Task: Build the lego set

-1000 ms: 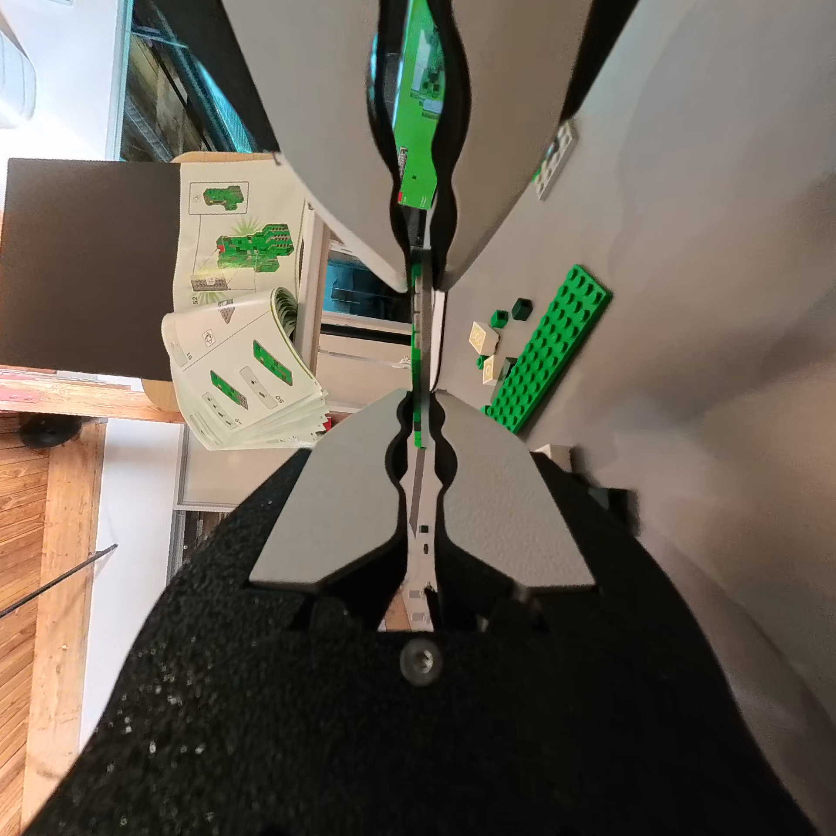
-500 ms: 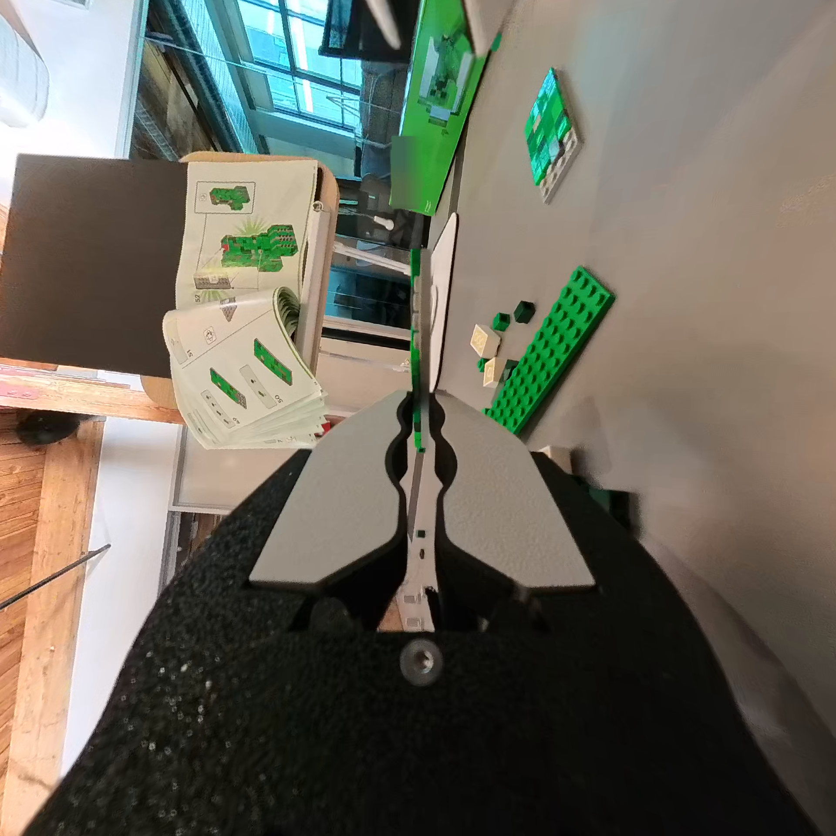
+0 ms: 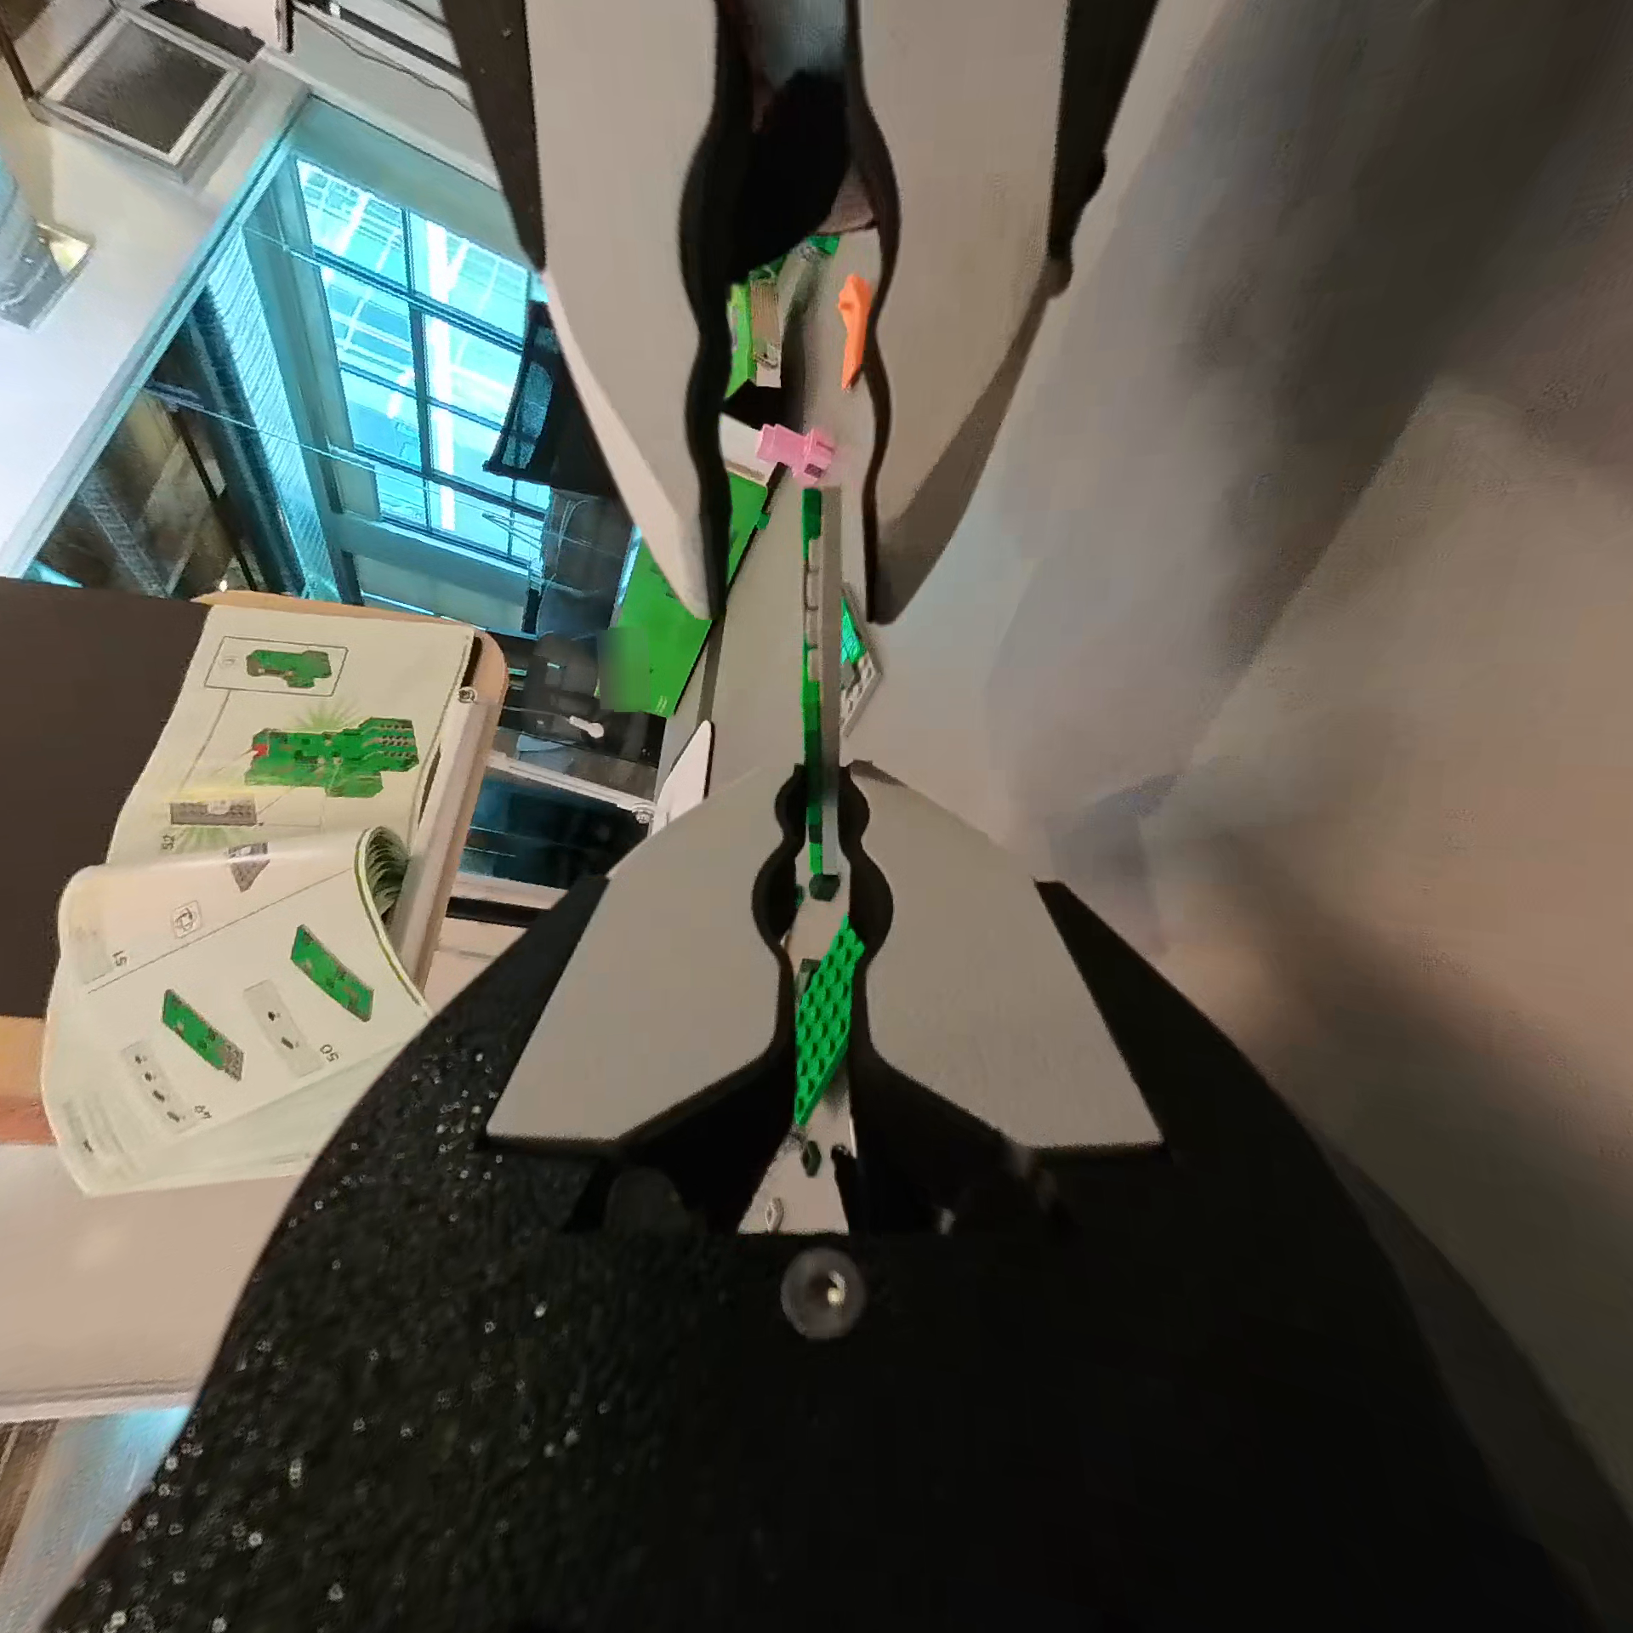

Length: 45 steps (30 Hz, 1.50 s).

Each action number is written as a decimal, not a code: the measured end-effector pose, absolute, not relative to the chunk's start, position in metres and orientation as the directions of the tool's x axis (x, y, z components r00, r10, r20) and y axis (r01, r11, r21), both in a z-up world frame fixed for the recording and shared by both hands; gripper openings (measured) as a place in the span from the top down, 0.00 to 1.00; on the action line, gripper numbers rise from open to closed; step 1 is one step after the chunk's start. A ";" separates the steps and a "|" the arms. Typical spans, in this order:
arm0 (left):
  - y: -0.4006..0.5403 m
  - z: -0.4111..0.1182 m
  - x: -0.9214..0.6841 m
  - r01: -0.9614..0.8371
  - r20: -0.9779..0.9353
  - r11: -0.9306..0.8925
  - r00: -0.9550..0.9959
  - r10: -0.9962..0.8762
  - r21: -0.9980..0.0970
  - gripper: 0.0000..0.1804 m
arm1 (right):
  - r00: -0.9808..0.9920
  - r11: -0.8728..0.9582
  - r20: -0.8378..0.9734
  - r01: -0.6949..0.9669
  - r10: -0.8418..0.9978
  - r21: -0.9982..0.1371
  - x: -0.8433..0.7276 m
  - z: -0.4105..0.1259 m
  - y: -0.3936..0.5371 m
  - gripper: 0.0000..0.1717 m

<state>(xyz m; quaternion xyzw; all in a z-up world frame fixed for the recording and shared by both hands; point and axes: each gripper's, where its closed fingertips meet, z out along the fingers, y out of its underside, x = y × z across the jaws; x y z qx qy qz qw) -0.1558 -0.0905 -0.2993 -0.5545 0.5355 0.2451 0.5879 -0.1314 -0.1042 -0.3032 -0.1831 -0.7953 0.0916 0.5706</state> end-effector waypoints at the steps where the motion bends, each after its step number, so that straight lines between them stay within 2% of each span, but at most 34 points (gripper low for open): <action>1: -0.090 -0.299 -0.156 -0.876 -0.894 0.263 0.319 -0.313 -0.405 0.97 | -0.264 0.922 0.886 0.179 0.380 -0.342 -0.132 -0.301 -0.104 0.85; 6: -0.093 -0.296 -0.157 -0.824 -0.849 0.275 0.391 -0.356 -0.495 0.97 | -0.265 0.920 0.882 0.151 0.391 -0.362 -0.125 -0.297 -0.110 0.89; 7: -0.095 -0.296 -0.153 -0.816 -0.846 0.291 0.388 -0.366 -0.500 0.97 | -0.263 0.923 0.886 0.152 0.382 -0.353 -0.125 -0.298 -0.111 0.89; 9: -0.098 -0.296 -0.148 -0.815 -0.852 0.314 0.365 -0.374 -0.487 0.97 | -0.256 0.932 0.897 0.132 0.361 -0.338 -0.126 -0.300 -0.116 0.95; 11: -0.097 -0.300 -0.148 -0.833 -0.869 0.317 0.333 -0.367 -0.453 0.97 | -0.264 0.926 0.889 0.153 0.374 -0.345 -0.127 -0.307 -0.117 0.96; 13: -0.093 -0.303 -0.147 -0.812 -0.841 0.298 0.375 -0.391 -0.501 0.93 | -0.244 0.914 0.888 0.219 0.389 -0.340 -0.125 -0.310 -0.104 0.97; 15: -0.086 -0.302 -0.154 -0.814 -0.823 0.236 0.426 -0.376 -0.530 0.88 | -0.221 0.893 0.903 0.352 0.369 -0.279 -0.120 -0.316 -0.075 0.96; 18: -0.079 -0.299 -0.171 -0.828 -0.826 0.169 0.468 -0.315 -0.534 0.91 | -0.273 0.825 0.901 0.548 0.337 -0.142 -0.103 -0.332 -0.036 0.96; 21: -0.078 -0.299 -0.177 -0.842 -0.835 0.143 0.467 -0.290 -0.520 0.94 | -0.356 0.797 0.891 0.604 0.283 -0.011 -0.093 -0.346 -0.023 0.96; 23: -0.077 -0.300 -0.178 -0.854 -0.845 0.130 0.456 -0.280 -0.504 0.94 | -0.392 0.810 0.879 0.586 0.271 0.012 -0.093 -0.352 -0.028 0.95; 24: -0.077 -0.300 -0.178 -0.857 -0.848 0.126 0.452 -0.278 -0.499 0.94 | -0.401 0.816 0.869 0.577 0.290 -0.006 -0.093 -0.355 -0.032 0.92; 25: -0.077 -0.300 -0.179 -0.859 -0.848 0.120 0.453 -0.275 -0.497 0.95 | -0.395 0.813 0.856 0.580 0.333 -0.048 -0.092 -0.356 -0.036 0.85; 28: -0.075 -0.298 -0.185 -0.851 -0.838 0.097 0.480 -0.259 -0.517 0.96 | -0.358 0.797 0.806 0.564 0.472 -0.215 -0.083 -0.346 -0.048 0.74; 31: -0.074 -0.295 -0.188 -0.828 -0.817 0.090 0.518 -0.252 -0.553 0.97 | -0.259 0.719 0.743 0.571 0.616 -0.397 -0.065 -0.325 -0.032 0.79; 33: -0.074 -0.295 -0.188 -0.821 -0.811 0.091 0.528 -0.254 -0.563 0.98 | -0.099 0.493 0.599 0.681 0.795 -0.541 -0.048 -0.322 0.010 0.85; 35: -0.074 -0.296 -0.187 -0.823 -0.812 0.097 0.523 -0.259 -0.560 0.99 | 0.033 0.208 0.353 0.757 0.935 -0.620 -0.031 -0.337 0.043 0.87; 37: -0.074 -0.297 -0.185 -0.828 -0.817 0.100 0.513 -0.264 -0.552 0.99 | 0.096 0.016 0.135 0.754 0.986 -0.656 -0.025 -0.346 0.056 0.89; 39: -0.075 -0.297 -0.185 -0.827 -0.816 0.101 0.512 -0.267 -0.552 0.99 | 0.117 -0.065 0.040 0.771 0.992 -0.633 -0.021 -0.354 0.063 0.91; 41: -0.074 -0.297 -0.185 -0.819 -0.808 0.102 0.524 -0.270 -0.565 0.99 | 0.128 -0.074 0.054 0.814 0.990 -0.577 -0.015 -0.364 0.071 0.91; 45: -0.074 -0.297 -0.186 -0.803 -0.791 0.100 0.544 -0.278 -0.587 1.00 | 0.111 -0.047 0.081 0.824 0.991 -0.564 -0.017 -0.363 0.075 0.95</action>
